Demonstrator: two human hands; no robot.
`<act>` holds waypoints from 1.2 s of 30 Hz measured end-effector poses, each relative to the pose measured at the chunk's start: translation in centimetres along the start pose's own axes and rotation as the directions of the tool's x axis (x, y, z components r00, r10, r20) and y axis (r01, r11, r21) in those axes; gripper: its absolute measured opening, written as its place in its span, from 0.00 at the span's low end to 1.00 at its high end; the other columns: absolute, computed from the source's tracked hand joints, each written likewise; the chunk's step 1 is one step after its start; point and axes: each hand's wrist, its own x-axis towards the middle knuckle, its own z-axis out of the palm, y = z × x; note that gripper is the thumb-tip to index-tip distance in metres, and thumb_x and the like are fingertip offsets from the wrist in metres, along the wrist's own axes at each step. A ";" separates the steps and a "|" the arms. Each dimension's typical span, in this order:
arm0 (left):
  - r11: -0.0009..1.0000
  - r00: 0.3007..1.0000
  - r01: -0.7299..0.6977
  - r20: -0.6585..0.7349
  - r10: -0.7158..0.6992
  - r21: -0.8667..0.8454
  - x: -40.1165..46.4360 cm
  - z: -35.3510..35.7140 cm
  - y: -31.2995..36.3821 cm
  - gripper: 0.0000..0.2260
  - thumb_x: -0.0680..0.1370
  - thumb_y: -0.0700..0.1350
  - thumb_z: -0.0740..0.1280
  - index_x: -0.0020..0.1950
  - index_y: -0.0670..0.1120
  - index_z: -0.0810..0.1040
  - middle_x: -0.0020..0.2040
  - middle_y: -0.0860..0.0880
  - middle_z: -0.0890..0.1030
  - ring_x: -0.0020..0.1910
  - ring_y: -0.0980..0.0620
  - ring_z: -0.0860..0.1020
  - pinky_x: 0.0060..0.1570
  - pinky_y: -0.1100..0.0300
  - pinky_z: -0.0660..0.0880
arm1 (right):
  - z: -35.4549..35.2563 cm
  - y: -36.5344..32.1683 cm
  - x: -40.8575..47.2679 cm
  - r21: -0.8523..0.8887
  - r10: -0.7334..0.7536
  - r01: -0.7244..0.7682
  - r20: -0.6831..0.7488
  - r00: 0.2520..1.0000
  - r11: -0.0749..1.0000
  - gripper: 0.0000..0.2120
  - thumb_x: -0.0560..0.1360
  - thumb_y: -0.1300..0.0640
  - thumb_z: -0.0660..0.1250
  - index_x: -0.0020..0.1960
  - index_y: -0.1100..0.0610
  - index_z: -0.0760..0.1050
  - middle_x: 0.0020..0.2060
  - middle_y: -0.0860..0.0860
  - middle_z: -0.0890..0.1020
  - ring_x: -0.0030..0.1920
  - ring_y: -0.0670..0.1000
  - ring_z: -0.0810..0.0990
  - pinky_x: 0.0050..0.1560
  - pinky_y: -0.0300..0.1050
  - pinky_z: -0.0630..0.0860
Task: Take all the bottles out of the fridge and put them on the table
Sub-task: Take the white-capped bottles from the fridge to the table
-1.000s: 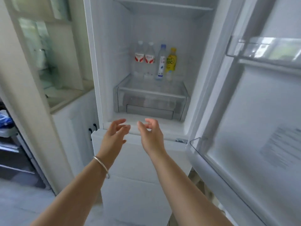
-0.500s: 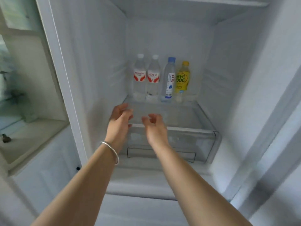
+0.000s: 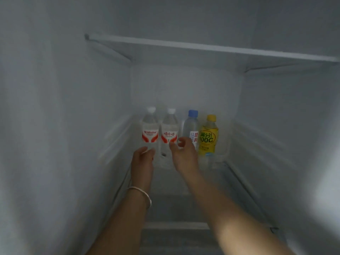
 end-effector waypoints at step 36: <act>0.832 0.824 -0.489 -0.174 0.540 0.264 3.9 3.5 1.5 0.20 0.55 0.63 0.70 0.43 0.59 0.72 0.42 0.58 0.80 0.40 0.61 0.76 0.39 0.81 0.66 | 3.3 0.3 5.9 0.359 -0.154 0.250 -0.276 0.949 0.899 0.09 0.66 0.61 0.75 0.39 0.54 0.75 0.36 0.51 0.81 0.38 0.46 0.78 0.38 0.28 0.70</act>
